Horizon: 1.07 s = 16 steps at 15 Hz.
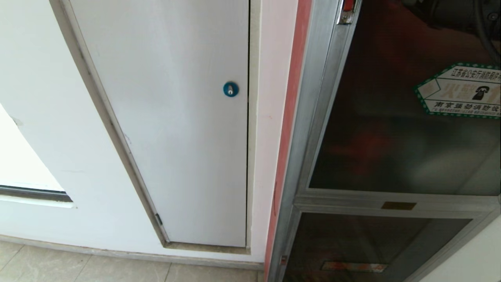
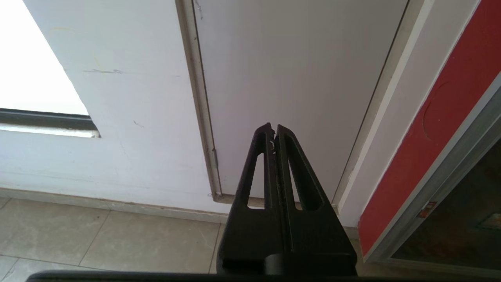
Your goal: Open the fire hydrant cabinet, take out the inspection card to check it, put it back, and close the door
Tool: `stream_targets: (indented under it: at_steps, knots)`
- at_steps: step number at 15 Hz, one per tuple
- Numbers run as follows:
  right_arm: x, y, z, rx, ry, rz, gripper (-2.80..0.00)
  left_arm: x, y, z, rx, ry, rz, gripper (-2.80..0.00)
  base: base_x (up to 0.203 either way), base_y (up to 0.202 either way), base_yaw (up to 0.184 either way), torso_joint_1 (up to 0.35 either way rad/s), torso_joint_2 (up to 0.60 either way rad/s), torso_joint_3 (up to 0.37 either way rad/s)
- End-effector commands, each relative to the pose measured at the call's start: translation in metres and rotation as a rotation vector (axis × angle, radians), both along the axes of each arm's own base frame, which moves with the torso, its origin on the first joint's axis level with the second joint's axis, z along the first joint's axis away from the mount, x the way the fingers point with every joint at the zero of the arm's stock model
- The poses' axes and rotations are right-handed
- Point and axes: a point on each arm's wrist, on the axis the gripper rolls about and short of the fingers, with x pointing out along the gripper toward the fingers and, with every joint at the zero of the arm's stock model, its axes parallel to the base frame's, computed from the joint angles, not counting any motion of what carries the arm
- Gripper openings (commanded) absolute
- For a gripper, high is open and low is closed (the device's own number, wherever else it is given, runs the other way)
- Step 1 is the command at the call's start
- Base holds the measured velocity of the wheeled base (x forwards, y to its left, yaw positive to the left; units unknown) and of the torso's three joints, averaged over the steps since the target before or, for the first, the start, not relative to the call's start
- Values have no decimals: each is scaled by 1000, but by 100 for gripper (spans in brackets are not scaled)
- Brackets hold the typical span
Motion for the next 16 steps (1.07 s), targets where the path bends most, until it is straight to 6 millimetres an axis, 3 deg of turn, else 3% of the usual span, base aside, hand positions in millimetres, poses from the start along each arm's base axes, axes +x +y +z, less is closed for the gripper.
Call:
stream_targets:
  at_steps: [1,7,11,16]
  knots:
    - [-5,-2,6,9,-21,3,-280,1,0,-5,-1,17,1,-280,0,0,0,0,0,0]
    - [4,3,14,13,-50,30,-280,1,0,-5,-1,17,1,-280,0,0,0,0,0,0]
    - [12,17,10,8,-36,66,-280,1,0,-5,-1,17,1,-280,0,0,0,0,0,0]
    - [17,19,9,9,-34,63,-280,1,0,-5,-1,16,1,-280,0,0,0,0,0,0]
